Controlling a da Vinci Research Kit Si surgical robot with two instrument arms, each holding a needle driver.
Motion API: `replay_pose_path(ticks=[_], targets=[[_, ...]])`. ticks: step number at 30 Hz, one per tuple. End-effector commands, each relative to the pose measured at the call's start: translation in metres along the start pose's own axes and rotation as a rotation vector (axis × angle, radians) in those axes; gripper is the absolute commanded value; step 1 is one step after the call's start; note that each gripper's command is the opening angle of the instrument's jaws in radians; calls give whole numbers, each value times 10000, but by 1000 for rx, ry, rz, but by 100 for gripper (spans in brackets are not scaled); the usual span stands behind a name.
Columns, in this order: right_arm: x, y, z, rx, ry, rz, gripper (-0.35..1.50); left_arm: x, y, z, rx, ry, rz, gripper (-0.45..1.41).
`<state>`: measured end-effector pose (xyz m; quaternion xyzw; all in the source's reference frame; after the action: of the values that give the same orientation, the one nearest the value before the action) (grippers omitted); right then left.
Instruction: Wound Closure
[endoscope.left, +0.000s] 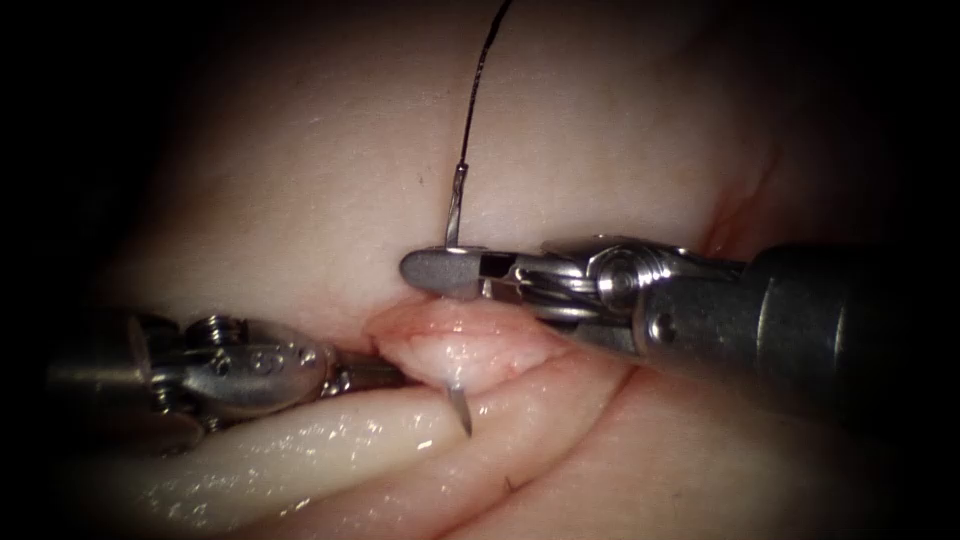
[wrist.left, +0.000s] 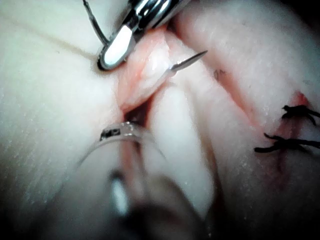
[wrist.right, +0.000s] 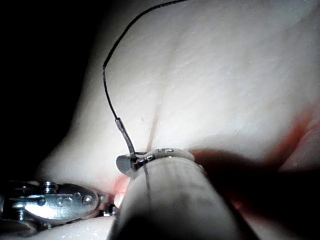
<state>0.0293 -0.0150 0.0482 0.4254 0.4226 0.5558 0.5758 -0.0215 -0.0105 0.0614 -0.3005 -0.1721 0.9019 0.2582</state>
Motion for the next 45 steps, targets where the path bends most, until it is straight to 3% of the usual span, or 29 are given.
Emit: replay_pose_path(ticks=[1, 2, 3, 5, 7, 11, 15, 23, 29, 36, 42, 43, 44, 45], targets=[[6, 1, 6, 24, 32, -102, 21, 1, 0, 6, -1, 0, -4, -35], [17, 2, 5, 41, 84, -226, 81, 2, 0, 5, -2, 0, -5, -35], [17, 2, 5, 41, 84, -226, 81, 2, 0, 5, -2, 0, -5, -35], [30, 3, 2, 59, 136, -331, 113, 3, 1, 4, -3, -1, 0, -35], [49, 6, -5, 65, 188, -455, 133, 4, 2, 3, -4, -1, -2, -35], [63, 8, -10, 73, 217, -531, 141, 5, 2, 3, -4, -1, 3, -35], [69, 11, -10, 95, 221, -615, 141, 5, 2, 3, -4, -1, 3, -35], [71, 4, 9, 138, 112, -703, 141, 5, 2, 3, -3, -1, 3, -35], [82, 8, 25, 184, 93, -732, 123, 4, 3, 3, -3, -1, 3, -35], [89, 19, 33, 144, 66, -785, 123, 4, 3, 2, -4, -1, 3, -35], [82, 25, 37, 122, 4, -836, 98, 4, 4, 2, -4, -1, 3, -35], [81, 26, 37, 121, -2, -838, 88, 4, 4, 2, -4, -1, 3, -35], [81, 27, 36, 111, -3, -838, 32, 4, 4, 2, -4, -1, 3, -35], [81, 27, 36, 111, -3, -838, 32, 4, 4, 2, -4, -1, 3, -35]])
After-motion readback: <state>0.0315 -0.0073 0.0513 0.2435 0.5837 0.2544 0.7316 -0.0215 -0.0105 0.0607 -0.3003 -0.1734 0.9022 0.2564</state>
